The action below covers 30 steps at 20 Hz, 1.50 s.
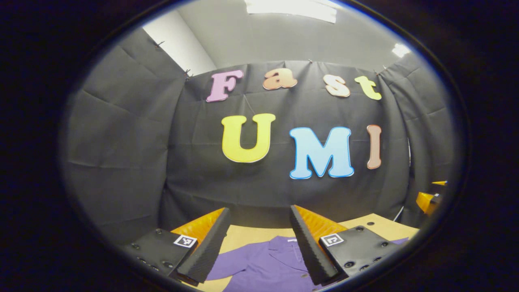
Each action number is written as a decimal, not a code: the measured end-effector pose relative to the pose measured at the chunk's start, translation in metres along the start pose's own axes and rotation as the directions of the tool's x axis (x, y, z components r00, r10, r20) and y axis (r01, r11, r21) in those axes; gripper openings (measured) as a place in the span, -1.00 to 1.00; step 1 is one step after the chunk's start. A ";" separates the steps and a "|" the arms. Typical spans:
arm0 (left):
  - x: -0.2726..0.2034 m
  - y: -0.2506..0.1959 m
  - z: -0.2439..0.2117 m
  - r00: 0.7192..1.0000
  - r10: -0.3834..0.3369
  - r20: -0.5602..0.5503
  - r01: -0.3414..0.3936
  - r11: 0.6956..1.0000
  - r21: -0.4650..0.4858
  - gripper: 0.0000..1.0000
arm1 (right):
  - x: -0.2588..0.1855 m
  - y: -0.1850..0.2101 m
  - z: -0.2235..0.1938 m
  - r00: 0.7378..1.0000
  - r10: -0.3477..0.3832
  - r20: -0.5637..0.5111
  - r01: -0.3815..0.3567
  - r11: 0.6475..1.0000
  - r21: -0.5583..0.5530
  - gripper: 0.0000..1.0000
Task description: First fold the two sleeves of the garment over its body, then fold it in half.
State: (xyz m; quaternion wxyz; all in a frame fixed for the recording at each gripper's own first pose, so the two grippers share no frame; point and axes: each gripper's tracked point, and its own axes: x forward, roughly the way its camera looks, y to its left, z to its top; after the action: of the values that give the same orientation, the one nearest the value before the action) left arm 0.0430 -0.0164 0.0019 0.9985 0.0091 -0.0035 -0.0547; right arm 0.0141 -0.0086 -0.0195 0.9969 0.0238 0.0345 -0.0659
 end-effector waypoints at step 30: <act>-0.011 -0.035 -0.043 0.987 0.136 -0.085 -0.133 0.991 0.032 0.87 | 0.028 -0.180 -0.251 0.772 -0.262 -0.580 0.310 0.951 -0.017 0.94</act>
State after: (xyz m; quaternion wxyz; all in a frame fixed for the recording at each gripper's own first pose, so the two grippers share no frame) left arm 0.0284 -0.0491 -0.0421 0.9989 0.0243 0.0388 0.0133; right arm 0.0016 -0.1777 -0.2798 0.9161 0.0764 0.3345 -0.2076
